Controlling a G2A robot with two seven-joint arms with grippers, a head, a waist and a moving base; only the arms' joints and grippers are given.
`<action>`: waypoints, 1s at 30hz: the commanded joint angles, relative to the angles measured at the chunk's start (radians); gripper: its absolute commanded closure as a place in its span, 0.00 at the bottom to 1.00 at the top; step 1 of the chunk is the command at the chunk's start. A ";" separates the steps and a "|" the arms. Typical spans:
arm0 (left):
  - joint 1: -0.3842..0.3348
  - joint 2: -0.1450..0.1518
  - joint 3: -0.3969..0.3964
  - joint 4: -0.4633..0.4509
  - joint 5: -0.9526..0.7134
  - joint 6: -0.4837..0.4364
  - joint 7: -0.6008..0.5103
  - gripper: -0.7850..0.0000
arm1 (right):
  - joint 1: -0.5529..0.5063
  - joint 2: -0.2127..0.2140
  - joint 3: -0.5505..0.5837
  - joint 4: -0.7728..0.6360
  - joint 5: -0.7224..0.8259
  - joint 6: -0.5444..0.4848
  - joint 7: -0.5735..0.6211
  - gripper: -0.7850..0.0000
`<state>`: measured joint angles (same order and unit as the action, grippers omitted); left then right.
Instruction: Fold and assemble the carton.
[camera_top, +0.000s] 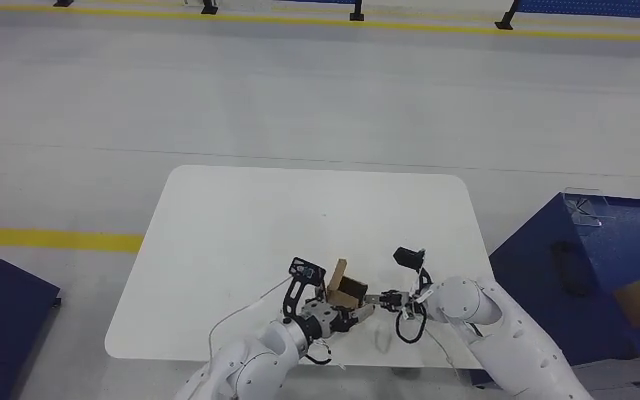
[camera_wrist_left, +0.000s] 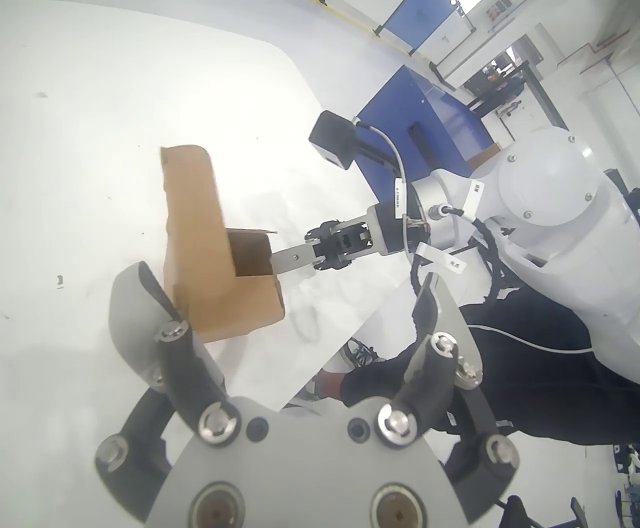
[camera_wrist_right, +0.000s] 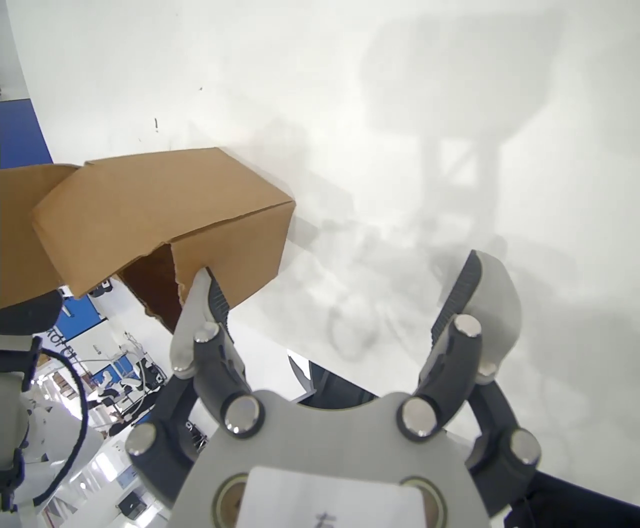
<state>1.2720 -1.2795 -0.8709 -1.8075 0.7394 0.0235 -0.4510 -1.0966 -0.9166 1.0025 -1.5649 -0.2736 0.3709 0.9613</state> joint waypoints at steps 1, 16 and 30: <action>-0.008 -0.002 0.011 -0.007 0.018 0.003 -0.020 0.00 | 0.010 -0.008 -0.024 0.010 -0.006 0.005 -0.014 0.00; -0.082 -0.026 0.070 0.013 0.076 0.068 -0.107 0.00 | 0.034 -0.023 -0.023 0.030 -0.012 0.008 -0.032 0.00; -0.022 -0.016 -0.004 -0.014 0.062 0.056 -0.090 0.00 | 0.039 0.011 0.134 -0.093 -0.063 -0.011 -0.004 0.00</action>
<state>1.2476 -1.2959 -0.8757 -1.8183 0.7995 0.0822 -0.5412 -1.0732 -0.9015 1.1559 -1.6568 -0.3258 0.3717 0.9658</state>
